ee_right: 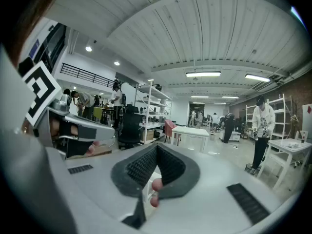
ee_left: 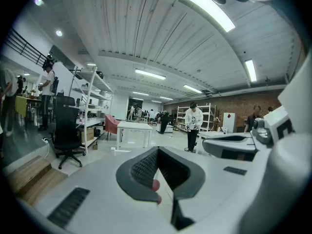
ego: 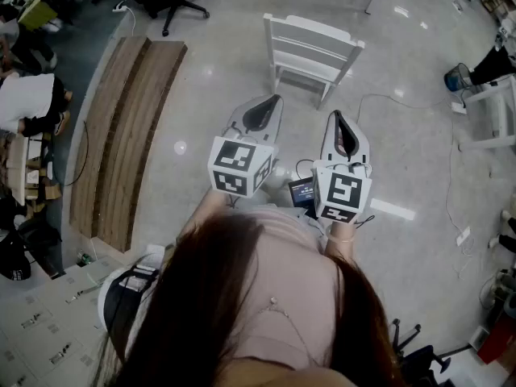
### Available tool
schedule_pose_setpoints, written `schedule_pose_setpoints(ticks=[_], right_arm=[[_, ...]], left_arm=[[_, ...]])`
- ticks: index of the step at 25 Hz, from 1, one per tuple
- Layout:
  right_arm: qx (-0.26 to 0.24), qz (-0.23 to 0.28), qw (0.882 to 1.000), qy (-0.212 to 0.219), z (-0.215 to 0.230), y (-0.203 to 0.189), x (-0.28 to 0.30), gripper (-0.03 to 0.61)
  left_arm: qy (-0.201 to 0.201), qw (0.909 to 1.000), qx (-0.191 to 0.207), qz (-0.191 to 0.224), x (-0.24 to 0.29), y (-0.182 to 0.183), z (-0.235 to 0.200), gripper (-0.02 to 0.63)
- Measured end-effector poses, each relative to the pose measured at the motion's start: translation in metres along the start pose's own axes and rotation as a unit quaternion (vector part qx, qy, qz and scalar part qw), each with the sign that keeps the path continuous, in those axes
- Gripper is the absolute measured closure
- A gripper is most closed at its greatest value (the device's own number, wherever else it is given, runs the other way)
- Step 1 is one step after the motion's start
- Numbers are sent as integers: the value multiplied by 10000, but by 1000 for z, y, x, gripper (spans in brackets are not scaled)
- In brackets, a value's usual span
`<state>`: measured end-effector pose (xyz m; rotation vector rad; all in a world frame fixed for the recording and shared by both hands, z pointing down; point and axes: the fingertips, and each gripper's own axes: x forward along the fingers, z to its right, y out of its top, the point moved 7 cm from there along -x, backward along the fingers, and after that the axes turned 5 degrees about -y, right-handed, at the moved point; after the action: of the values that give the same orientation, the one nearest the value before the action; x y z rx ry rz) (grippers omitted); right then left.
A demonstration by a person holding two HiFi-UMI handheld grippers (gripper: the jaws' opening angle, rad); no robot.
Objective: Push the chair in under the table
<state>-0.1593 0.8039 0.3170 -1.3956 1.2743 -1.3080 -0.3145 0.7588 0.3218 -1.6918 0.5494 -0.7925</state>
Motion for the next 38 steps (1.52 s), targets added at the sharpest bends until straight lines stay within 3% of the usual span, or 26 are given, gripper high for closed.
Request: schedule_pose_setpoints(ticks=[11,19,38], right_arm=[[-143,183,9991,346,47,-9,13,557],[-21,303,9984,484,63,-13,25,557],[-239,139,9988,396,74,-12,123,557]], left_arm=[[104,9999,63,121,38,2,36,606],[308,9995,10,90,49,1,36,606],[-27,9998,116,-128,141,15,-32,604]])
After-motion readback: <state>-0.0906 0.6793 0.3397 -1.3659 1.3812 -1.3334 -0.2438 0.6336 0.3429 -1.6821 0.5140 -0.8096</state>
